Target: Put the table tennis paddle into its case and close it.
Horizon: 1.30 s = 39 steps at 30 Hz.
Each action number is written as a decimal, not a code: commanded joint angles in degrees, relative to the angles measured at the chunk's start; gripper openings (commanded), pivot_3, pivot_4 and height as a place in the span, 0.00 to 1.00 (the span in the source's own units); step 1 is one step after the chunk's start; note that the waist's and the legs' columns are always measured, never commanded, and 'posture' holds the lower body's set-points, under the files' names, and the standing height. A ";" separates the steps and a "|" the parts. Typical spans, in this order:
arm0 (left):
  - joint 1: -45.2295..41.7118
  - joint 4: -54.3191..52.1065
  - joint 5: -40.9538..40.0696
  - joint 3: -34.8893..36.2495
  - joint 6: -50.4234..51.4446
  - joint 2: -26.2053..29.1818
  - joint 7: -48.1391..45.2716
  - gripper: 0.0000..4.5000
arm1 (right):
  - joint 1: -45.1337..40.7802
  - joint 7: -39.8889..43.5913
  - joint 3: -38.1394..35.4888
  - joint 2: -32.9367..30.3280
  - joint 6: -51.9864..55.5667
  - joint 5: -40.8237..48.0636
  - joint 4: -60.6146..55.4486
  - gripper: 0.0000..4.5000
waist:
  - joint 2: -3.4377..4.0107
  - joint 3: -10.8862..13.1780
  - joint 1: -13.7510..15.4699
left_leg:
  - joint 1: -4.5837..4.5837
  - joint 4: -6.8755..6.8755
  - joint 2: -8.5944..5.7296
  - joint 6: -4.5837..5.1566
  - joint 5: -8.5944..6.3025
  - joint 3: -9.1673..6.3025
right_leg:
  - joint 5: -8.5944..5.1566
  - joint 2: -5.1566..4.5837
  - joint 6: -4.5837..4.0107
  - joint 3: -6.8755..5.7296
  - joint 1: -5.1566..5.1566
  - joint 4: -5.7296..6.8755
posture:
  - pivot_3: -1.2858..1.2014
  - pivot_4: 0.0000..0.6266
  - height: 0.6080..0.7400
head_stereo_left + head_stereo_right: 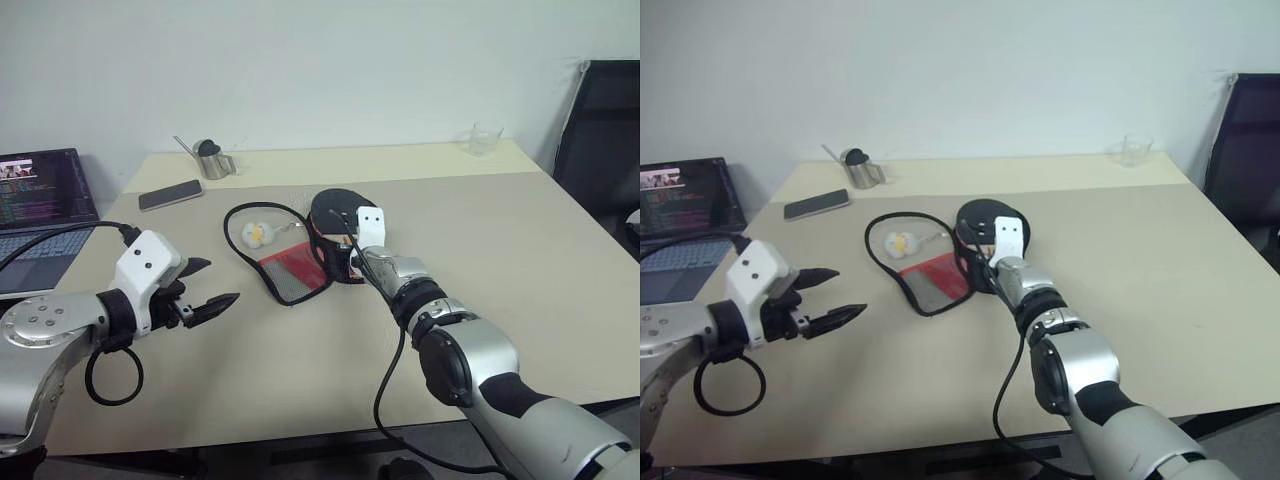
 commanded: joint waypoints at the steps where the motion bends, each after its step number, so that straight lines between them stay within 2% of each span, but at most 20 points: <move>1: 0.22 -2.60 -0.47 2.36 0.43 0.87 1.00 0.89 | -2.35 -0.15 0.65 -0.07 -2.34 -0.54 -0.56 0.24 | 0.00 0.00 0.00 | 0.00 0.00 0.00 0.00 0.00 0.00 | 0.00 0.00 0.00 0.00 0.00 0.00 | 0.52 0.24 1.00; 10: 0.92 -4.61 -0.82 3.20 1.95 1.17 2.04 0.89 | -1.68 -0.97 0.59 0.11 -2.83 -0.54 0.51 0.24 | 0.00 0.00 0.00 | 0.00 0.00 0.00 -0.01 0.00 0.00 | 0.00 0.00 0.00 0.00 0.00 0.01 | 0.52 0.24 1.00; 11: 1.21 -4.96 -0.57 3.37 2.12 1.44 2.18 0.89 | -1.67 -0.84 0.61 0.10 -2.90 -0.50 0.51 0.40 | 0.00 0.00 0.00 | 0.00 0.00 0.00 -0.01 0.00 0.00 | 0.00 0.00 0.00 0.00 0.00 0.01 | 0.52 0.24 1.00; 13: 1.62 -5.60 -0.45 3.69 2.41 1.91 2.32 0.89 | -1.78 -0.62 0.57 0.16 -2.98 -0.35 0.52 0.51 | -0.01 -0.01 0.00 | 0.00 0.00 0.00 -0.01 0.00 0.00 | 0.00 0.00 0.00 0.01 0.00 0.01 | 0.52 0.24 1.00; 19: 1.71 -6.29 -1.13 4.92 3.33 1.87 2.25 0.89 | -2.17 -0.90 0.53 0.40 -3.49 -0.26 0.55 0.98 | -0.02 -0.02 0.00 | 0.05 0.02 0.01 -0.02 0.01 0.01 | 0.01 0.02 -0.02 0.01 0.03 0.05 | 0.52 0.24 1.00; 27: -0.15 -2.48 -0.19 3.79 2.12 1.23 3.06 0.89 | -3.74 1.06 0.44 -1.68 0.85 1.56 -4.97 0.99 | -0.02 -0.02 0.01 | 0.06 0.03 0.03 -0.04 0.02 0.01 | 0.02 0.05 -0.04 0.01 0.04 0.06 | 0.52 0.24 1.00; 33: -1.06 4.86 0.37 3.91 -0.23 2.07 1.01 0.89 | 3.27 9.21 4.34 -9.54 20.69 2.89 -33.26 0.99 | -0.04 -0.03 0.29 | 0.00 0.05 0.04 -0.03 0.02 -0.03 | 0.03 0.05 -0.04 -0.04 0.04 0.02 | 0.52 0.24 1.00; 35: -0.88 6.96 1.01 3.51 -1.36 2.71 0.18 0.89 | 6.06 12.48 5.96 -12.67 23.83 3.10 -40.04 0.99 | -0.11 -0.07 0.48 | 0.00 0.04 0.05 -0.03 0.01 -0.04 | 0.02 0.05 -0.04 -0.06 0.04 0.00 | 0.52 0.24 1.00; 37: -0.70 9.48 2.24 2.58 -2.48 3.46 -0.42 0.89 | 7.78 19.20 6.87 -16.54 26.46 5.31 -43.99 0.99 | -0.12 -0.08 0.69 | 0.00 0.04 0.05 -0.02 0.01 -0.01 | 0.02 0.05 -0.04 -0.05 0.05 -0.01 | 0.52 0.24 1.00; 39: -2.99 14.06 4.09 -0.48 -3.37 3.15 0.61 0.89 | 10.57 37.01 9.41 -23.93 29.01 10.88 -48.26 0.99 | -0.12 -0.08 0.78 | 0.03 0.05 0.05 -0.01 0.01 0.03 | 0.03 0.05 -0.04 -0.02 0.05 0.02 | 0.52 0.24 1.00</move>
